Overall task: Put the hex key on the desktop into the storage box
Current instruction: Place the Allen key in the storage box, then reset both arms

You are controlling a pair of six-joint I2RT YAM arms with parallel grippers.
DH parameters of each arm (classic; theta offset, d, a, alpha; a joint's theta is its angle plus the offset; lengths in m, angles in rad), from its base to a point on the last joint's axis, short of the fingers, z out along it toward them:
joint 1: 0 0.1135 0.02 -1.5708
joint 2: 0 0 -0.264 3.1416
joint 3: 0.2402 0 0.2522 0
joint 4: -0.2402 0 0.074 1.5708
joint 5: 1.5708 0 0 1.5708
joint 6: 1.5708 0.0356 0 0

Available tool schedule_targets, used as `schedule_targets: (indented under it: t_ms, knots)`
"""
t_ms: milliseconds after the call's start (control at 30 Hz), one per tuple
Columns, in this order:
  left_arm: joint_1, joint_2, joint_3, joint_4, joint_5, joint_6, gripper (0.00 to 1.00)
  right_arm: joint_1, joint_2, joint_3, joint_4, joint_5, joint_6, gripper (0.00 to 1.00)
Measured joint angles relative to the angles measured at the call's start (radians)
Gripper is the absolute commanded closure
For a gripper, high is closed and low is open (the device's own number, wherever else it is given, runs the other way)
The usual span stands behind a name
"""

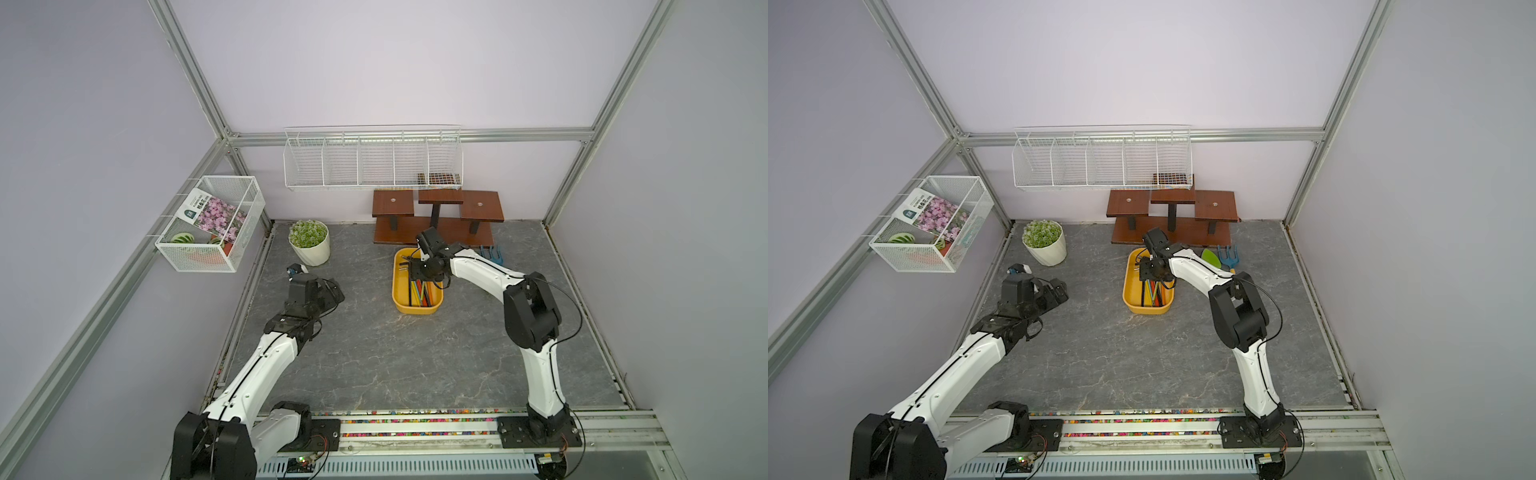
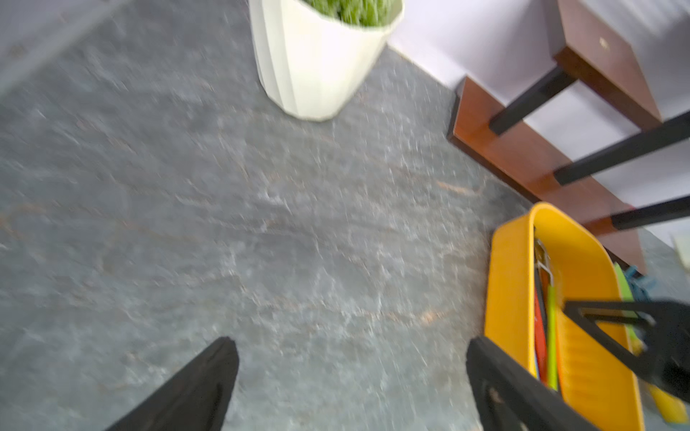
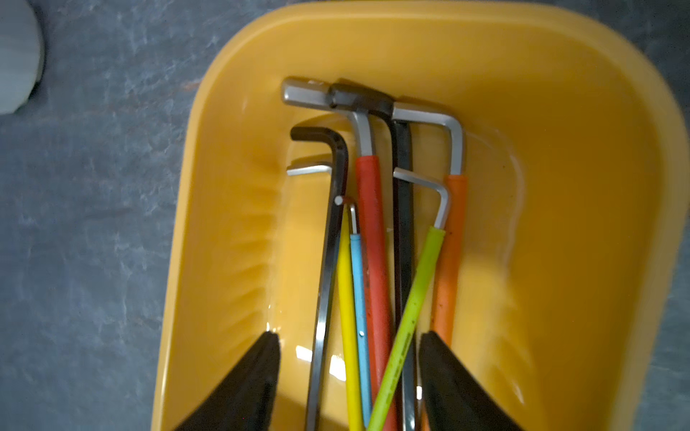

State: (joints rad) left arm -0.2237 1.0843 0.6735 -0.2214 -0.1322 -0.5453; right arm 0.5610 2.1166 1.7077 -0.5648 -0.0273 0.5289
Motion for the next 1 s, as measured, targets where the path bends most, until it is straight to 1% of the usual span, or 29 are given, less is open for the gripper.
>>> schedule_targets:
  t_ms: [100, 233, 333, 467, 567, 667, 733, 833, 933, 1000]
  knots:
    - [0.000, 0.005, -0.005, 0.053, -0.094, 0.019, 0.00, 0.001, -0.090, -0.071, 0.018, 0.013, -0.017, 0.01]
    - [0.001, 0.070, -0.008, 0.146, -0.248, 0.068, 0.00, 0.002, -0.250, -0.192, 0.059, 0.065, -0.042, 0.01]
    - [0.001, 0.145, -0.021, 0.226, -0.356, 0.117, 0.00, 0.002, -0.372, -0.296, 0.084, 0.145, -0.063, 0.01]
    - [0.008, 0.193, -0.061, 0.353, -0.463, 0.196, 0.00, 0.002, -0.498, -0.440, 0.103, 0.318, -0.092, 0.01]
    - [0.036, 0.212, -0.103, 0.461, -0.474, 0.257, 0.00, 0.001, -0.579, -0.572, 0.130, 0.487, -0.124, 0.01]
    - [0.070, 0.251, -0.137, 0.541, -0.472, 0.290, 0.00, -0.010, -0.655, -0.702, 0.168, 0.643, -0.173, 0.01]
    - [0.084, 0.270, -0.171, 0.588, -0.468, 0.306, 0.00, -0.042, -0.696, -0.776, 0.205, 0.713, -0.210, 0.02]
    - [0.092, 0.280, -0.215, 0.658, -0.449, 0.340, 0.00, -0.143, -0.731, -0.870, 0.278, 0.746, -0.248, 0.02]
    - [0.095, 0.294, -0.227, 0.729, -0.419, 0.371, 0.00, -0.253, -0.736, -0.955, 0.382, 0.735, -0.280, 0.02]
    - [0.097, 0.309, -0.220, 0.753, -0.401, 0.385, 0.00, -0.300, -0.731, -1.009, 0.461, 0.714, -0.301, 0.02]
